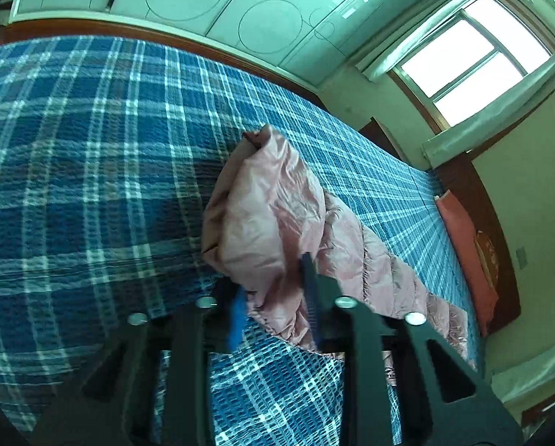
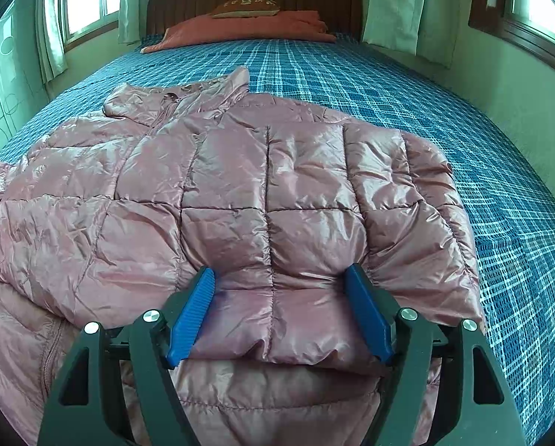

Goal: Fold large clothes
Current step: 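Grasp the sleeve with the left gripper, fold it over the body, release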

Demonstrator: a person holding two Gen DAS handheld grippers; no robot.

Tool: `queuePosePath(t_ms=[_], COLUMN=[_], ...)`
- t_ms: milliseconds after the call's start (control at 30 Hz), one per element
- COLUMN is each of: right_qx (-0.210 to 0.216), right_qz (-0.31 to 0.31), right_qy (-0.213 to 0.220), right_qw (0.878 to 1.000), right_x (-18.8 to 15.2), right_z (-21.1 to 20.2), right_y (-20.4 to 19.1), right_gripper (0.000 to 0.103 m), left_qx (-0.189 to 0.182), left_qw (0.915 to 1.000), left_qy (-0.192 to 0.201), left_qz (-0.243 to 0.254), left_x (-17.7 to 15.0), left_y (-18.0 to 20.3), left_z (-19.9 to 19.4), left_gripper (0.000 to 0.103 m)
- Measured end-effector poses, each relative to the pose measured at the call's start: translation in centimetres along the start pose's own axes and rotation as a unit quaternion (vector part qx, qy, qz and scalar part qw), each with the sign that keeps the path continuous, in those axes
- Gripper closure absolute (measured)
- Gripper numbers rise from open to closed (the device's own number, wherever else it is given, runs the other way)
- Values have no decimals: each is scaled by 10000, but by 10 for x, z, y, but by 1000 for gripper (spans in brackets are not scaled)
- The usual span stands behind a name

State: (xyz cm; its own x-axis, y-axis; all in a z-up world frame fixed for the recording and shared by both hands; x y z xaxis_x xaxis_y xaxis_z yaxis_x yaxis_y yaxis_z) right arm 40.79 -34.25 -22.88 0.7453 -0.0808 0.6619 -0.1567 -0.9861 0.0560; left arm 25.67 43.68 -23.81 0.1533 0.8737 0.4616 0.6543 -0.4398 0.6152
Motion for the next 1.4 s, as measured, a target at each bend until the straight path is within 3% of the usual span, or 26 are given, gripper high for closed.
queuePosePath(t_ms=[133,233,333,567,767,967,1133,1233,1300,1400], right_qx=[1,-3,3,45,79,135,149,147,148,175], right_qz=[1,0,4,45,83,131,143,141,141,176], right_qy=[7,9,15,38,51,73,78,74,69,36], right_qw=[10000,10000,10000,10000,9999,9998,9998,9998,9998,9997], right_x=[0,0,0,0,1,1,1,1,0,0], right_z=[0,0,0,-1,-2,-3,-3,-3,-3,-5], right_y=[0,-1,-1,0,0,1,1,2,2,2], right_gripper=[31,31,31,31,31,30,30,30,30,31], left_qx=[281,145,-87,-792,-1189,-1448,-1368,-1286,-1324,-1432], left_qw=[9978,9929,9813,9431,9011,8620,8412,8262,8160,8111], left_qy=[224,428,597,174,-286,-637,-958,-1092,-1080,-934], left_qz=[563,1102,1827,3225,4160,4816,5142,5375,5522,5593], left_x=[0,-8,-26,-127,-241,-348,-412,-441,-449,-445], left_y=[18,55,105,222,297,337,347,346,344,344], left_z=[-3,-20,-37,-49,-44,-47,-31,-26,-30,-46], left_gripper=[95,96,97,97,97,97,97,84,61,51])
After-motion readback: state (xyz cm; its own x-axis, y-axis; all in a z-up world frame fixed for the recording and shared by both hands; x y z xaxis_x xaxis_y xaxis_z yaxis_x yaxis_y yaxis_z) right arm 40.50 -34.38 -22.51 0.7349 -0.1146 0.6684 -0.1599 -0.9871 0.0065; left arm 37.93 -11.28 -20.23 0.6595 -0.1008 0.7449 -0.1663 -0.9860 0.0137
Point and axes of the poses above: each gripper's, at about its wrist camera, not at the fingertips, and z roughly the way its jaws point, y to its right, x to its top, the point moved 9 cm from there along z, roughly the way its jaws point
